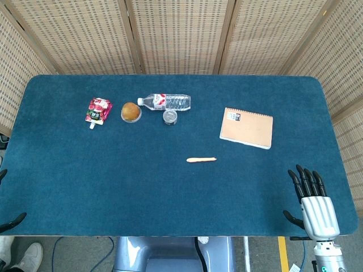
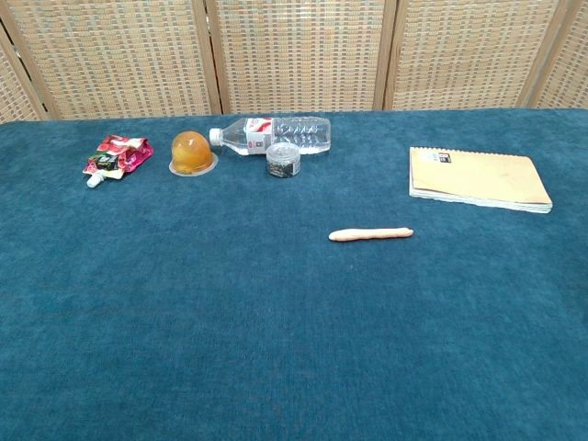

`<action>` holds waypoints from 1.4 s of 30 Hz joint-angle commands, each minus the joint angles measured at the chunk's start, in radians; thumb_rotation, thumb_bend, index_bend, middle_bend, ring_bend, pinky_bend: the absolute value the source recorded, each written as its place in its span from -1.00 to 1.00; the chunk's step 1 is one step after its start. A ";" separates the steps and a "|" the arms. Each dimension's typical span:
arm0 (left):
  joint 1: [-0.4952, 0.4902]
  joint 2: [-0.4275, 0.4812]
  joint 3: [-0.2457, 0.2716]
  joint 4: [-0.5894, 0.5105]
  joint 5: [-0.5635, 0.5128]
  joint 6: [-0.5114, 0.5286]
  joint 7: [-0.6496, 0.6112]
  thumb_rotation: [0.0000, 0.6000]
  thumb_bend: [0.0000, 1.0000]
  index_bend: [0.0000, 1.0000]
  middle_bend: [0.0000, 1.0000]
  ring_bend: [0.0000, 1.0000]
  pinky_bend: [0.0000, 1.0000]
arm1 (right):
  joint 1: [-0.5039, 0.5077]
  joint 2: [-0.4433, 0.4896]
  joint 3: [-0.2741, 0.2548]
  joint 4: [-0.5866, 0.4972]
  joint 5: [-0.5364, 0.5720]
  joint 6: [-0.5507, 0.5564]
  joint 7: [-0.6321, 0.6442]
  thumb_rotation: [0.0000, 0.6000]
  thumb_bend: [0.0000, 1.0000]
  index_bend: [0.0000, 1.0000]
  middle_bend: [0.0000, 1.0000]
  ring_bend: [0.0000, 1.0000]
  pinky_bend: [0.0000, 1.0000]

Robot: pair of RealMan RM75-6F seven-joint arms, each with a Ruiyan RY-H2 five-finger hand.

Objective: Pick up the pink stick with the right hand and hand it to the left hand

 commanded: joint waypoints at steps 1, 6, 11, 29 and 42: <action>0.000 0.000 0.000 0.000 0.000 0.000 -0.001 1.00 -1.00 -1.00 -1.00 -1.00 -1.00 | 0.001 0.000 -0.001 0.000 0.000 -0.002 -0.001 1.00 -1.00 -1.00 -1.00 -1.00 -1.00; 0.002 0.000 0.001 0.003 0.000 0.002 -0.005 1.00 -1.00 -1.00 -1.00 -1.00 -1.00 | 0.004 -0.002 0.000 0.002 0.009 -0.012 -0.005 1.00 -1.00 -1.00 -1.00 -1.00 -1.00; 0.002 0.000 0.000 0.001 0.002 0.006 -0.008 1.00 -1.00 -1.00 -1.00 -1.00 -1.00 | 0.012 -0.003 0.002 0.003 0.017 -0.027 0.002 1.00 -1.00 -1.00 -1.00 -1.00 -1.00; -0.040 -0.055 -0.039 0.010 -0.080 -0.060 0.087 1.00 -1.00 -1.00 -1.00 -1.00 -1.00 | 0.501 -0.122 0.281 0.123 0.406 -0.618 0.045 1.00 -0.60 -0.43 -1.00 -1.00 -1.00; -0.071 -0.084 -0.059 0.022 -0.143 -0.112 0.132 1.00 -1.00 -1.00 -1.00 -1.00 -1.00 | 0.748 -0.301 0.272 0.288 0.852 -0.728 -0.201 1.00 -0.15 -0.26 -1.00 -1.00 -1.00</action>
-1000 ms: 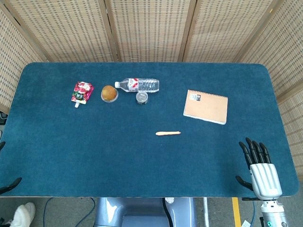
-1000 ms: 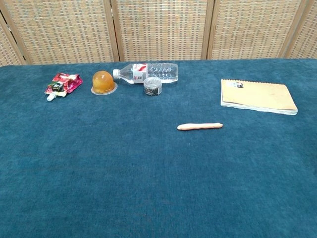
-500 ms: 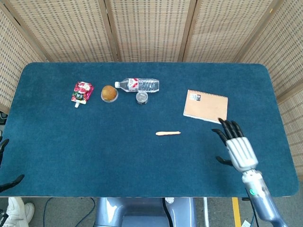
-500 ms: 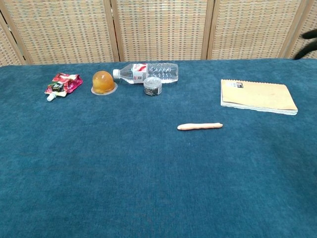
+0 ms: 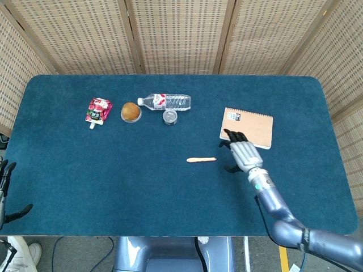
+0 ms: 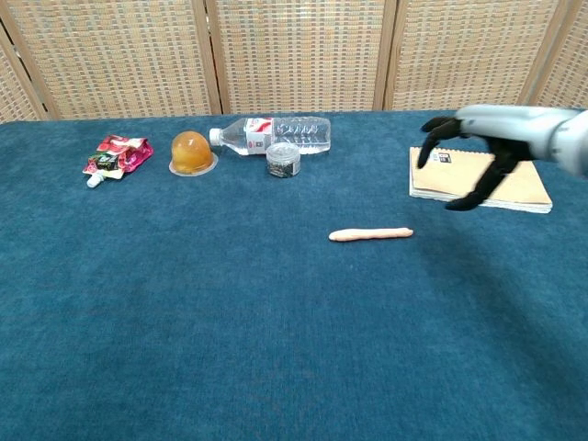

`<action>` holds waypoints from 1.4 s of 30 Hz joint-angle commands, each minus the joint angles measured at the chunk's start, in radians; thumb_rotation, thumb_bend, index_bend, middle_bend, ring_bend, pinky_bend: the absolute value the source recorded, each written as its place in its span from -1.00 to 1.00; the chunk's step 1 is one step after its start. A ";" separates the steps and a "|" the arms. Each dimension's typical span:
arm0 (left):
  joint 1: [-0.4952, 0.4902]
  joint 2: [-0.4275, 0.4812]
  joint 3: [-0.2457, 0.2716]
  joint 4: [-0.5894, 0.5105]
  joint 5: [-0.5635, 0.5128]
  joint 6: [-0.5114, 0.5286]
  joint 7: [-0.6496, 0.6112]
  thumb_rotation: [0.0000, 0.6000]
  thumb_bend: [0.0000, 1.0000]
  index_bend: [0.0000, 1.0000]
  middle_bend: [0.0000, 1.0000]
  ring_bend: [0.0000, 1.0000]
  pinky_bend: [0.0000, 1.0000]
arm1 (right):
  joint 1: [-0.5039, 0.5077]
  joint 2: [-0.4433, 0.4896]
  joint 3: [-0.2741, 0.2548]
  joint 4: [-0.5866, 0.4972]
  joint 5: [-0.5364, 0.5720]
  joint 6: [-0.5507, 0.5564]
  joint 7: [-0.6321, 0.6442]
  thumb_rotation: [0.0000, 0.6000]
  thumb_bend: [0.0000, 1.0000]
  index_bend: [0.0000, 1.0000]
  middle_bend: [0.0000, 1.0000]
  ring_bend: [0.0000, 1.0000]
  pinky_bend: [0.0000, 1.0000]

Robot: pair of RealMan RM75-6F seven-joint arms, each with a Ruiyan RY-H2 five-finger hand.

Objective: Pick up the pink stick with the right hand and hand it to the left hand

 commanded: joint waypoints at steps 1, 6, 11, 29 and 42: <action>-0.009 -0.005 -0.004 0.002 -0.013 -0.015 0.007 1.00 -1.00 -1.00 -1.00 -1.00 -1.00 | 0.067 -0.083 -0.008 0.085 0.088 -0.014 -0.058 1.00 -0.14 -0.24 -1.00 -1.00 -1.00; -0.017 -0.013 -0.007 0.006 -0.026 -0.027 0.020 1.00 -1.00 -1.00 -1.00 -1.00 -1.00 | 0.103 -0.168 -0.012 0.179 0.130 -0.007 -0.049 1.00 -0.07 -0.18 -1.00 -1.00 -1.00; -0.023 -0.014 -0.009 0.008 -0.036 -0.036 0.022 1.00 -1.00 -1.00 -1.00 -1.00 -1.00 | 0.127 -0.228 -0.034 0.259 0.147 -0.006 -0.061 1.00 -0.06 -0.15 -1.00 -1.00 -1.00; -0.031 -0.024 -0.008 0.015 -0.058 -0.046 0.033 1.00 -1.00 -1.00 -1.00 -1.00 -1.00 | 0.153 -0.317 -0.059 0.394 0.129 -0.024 -0.014 1.00 0.00 -0.09 -0.96 -1.00 -1.00; -0.033 -0.021 -0.009 0.020 -0.068 -0.047 0.022 1.00 -1.00 -1.00 -1.00 -1.00 -1.00 | 0.161 -0.361 -0.068 0.445 0.094 -0.025 0.007 1.00 0.05 -0.02 -0.92 -1.00 -1.00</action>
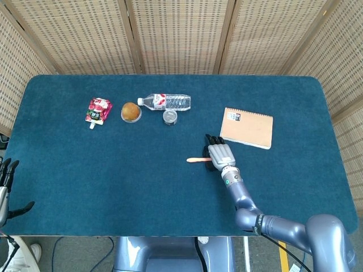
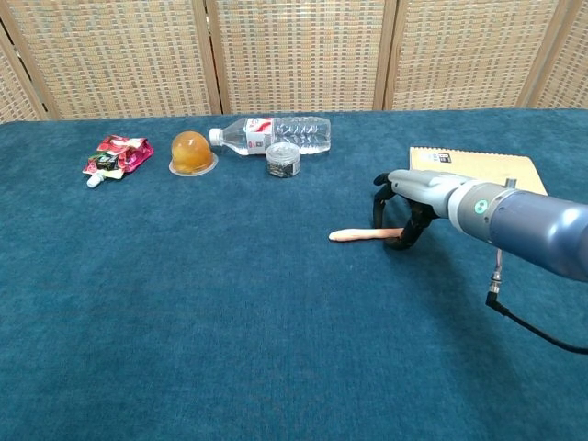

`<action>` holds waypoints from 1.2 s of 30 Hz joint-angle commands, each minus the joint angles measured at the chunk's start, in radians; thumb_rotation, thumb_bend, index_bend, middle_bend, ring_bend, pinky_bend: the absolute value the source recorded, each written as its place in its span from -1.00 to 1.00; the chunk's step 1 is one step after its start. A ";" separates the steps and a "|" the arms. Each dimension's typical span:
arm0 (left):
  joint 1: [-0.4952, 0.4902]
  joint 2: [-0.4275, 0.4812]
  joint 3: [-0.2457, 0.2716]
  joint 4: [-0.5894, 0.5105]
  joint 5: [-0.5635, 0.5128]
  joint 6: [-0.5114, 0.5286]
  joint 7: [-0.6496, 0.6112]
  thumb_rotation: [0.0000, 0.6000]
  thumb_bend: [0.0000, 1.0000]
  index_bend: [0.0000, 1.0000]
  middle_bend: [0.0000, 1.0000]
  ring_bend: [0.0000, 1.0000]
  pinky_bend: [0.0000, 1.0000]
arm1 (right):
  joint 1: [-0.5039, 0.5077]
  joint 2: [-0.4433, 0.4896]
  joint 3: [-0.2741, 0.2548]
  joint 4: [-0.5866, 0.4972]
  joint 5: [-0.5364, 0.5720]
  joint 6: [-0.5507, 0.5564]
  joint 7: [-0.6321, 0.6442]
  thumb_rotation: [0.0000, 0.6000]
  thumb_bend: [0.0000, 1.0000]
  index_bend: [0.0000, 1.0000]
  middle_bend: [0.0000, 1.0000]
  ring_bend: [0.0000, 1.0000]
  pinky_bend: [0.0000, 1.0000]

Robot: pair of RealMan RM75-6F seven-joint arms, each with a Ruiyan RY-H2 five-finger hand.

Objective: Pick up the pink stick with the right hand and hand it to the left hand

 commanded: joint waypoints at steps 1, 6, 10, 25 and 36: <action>0.000 0.000 0.000 0.000 -0.001 0.000 0.000 1.00 -1.00 -1.00 -1.00 -1.00 -1.00 | 0.000 -0.004 0.001 0.006 -0.007 0.000 0.008 1.00 0.05 -0.01 -0.92 -1.00 -1.00; -0.002 0.000 0.001 -0.001 -0.004 -0.002 0.001 1.00 -1.00 -1.00 -1.00 -1.00 -1.00 | -0.001 -0.007 0.000 0.016 -0.016 -0.005 0.015 1.00 0.06 0.02 -0.89 -1.00 -1.00; -0.003 0.000 0.002 -0.004 -0.003 -0.002 0.002 1.00 -1.00 -1.00 -1.00 -1.00 -1.00 | 0.000 -0.012 0.000 0.027 -0.021 -0.008 0.019 1.00 0.08 0.09 -0.83 -1.00 -1.00; -0.004 0.001 0.010 -0.004 0.006 -0.001 -0.006 1.00 -1.00 -1.00 -1.00 -1.00 -1.00 | -0.007 -0.001 0.001 0.006 -0.031 0.000 0.017 1.00 0.21 0.32 -0.71 -1.00 -1.00; -0.039 0.020 -0.007 0.020 0.011 -0.038 -0.033 1.00 -1.00 -1.00 -1.00 -1.00 -1.00 | -0.020 0.118 0.071 -0.247 0.022 -0.008 0.082 1.00 0.23 0.31 -0.67 -1.00 -1.00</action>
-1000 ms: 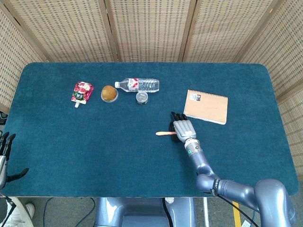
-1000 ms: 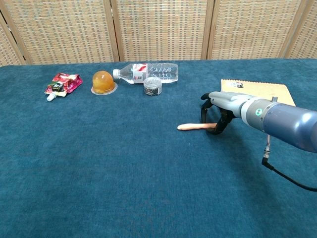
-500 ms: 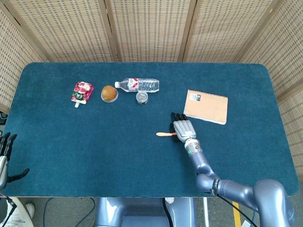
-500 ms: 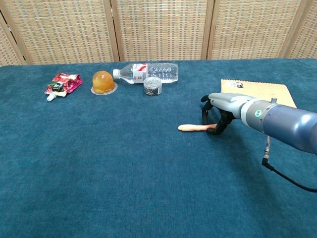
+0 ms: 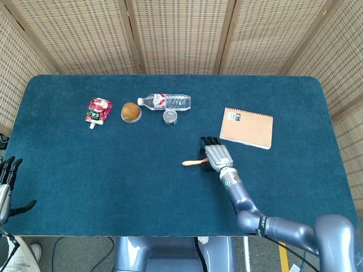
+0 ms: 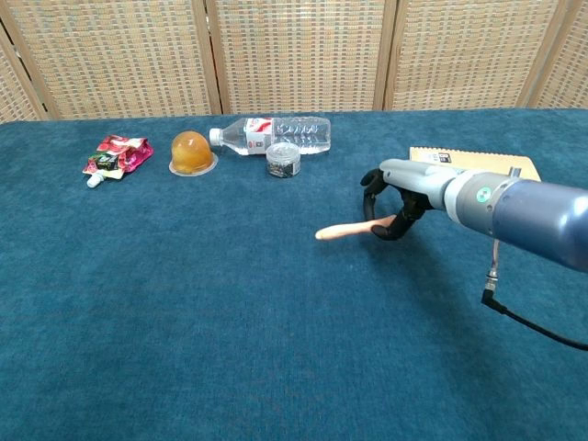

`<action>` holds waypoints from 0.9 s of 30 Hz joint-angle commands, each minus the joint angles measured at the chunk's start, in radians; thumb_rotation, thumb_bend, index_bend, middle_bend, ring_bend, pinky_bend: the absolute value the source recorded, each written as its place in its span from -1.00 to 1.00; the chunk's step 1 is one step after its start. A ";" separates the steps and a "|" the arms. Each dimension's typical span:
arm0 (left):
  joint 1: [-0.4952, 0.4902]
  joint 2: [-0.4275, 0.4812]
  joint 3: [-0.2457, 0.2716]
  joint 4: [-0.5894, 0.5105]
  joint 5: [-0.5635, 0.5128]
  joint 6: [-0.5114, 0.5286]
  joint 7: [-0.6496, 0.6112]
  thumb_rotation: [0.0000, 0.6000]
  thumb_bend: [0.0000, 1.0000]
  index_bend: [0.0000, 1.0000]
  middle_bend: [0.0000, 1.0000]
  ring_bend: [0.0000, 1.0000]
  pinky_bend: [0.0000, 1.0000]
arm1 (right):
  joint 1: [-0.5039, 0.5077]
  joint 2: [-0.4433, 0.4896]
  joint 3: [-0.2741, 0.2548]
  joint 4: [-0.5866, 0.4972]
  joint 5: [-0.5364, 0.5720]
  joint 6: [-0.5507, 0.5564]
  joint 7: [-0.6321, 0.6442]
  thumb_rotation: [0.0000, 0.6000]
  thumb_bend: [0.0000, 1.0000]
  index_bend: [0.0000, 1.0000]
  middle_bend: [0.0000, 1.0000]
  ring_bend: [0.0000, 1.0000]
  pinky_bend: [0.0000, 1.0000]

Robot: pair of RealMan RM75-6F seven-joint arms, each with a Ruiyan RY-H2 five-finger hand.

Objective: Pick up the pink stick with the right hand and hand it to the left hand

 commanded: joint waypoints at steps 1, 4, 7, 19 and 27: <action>-0.017 0.007 -0.008 0.016 0.007 -0.015 -0.009 1.00 -1.00 -1.00 -1.00 -1.00 -1.00 | -0.001 0.059 0.042 -0.113 0.048 -0.014 0.037 1.00 0.23 0.31 -0.67 -1.00 -1.00; -0.041 0.014 -0.016 0.036 0.023 -0.035 -0.014 1.00 -1.00 -1.00 -1.00 -1.00 -1.00 | 0.010 0.087 0.067 -0.181 0.104 -0.024 0.053 1.00 0.24 0.31 -0.67 -1.00 -1.00; -0.082 0.020 -0.029 0.065 0.058 -0.059 -0.013 1.00 -1.00 -1.00 -1.00 -1.00 -1.00 | 0.036 0.113 0.107 -0.252 0.205 -0.039 0.074 1.00 0.25 0.31 -0.67 -1.00 -1.00; -0.212 -0.055 -0.061 0.235 0.276 -0.025 -0.119 1.00 -1.00 -0.68 -1.00 -1.00 -1.00 | 0.165 0.159 0.169 -0.328 0.486 -0.035 0.059 1.00 0.27 0.32 -0.67 -1.00 -1.00; -0.361 -0.165 -0.098 0.340 0.323 -0.098 -0.143 1.00 -1.00 -0.50 -1.00 -1.00 -1.00 | 0.265 0.168 0.216 -0.352 0.683 -0.091 0.118 1.00 0.27 0.33 -0.67 -1.00 -1.00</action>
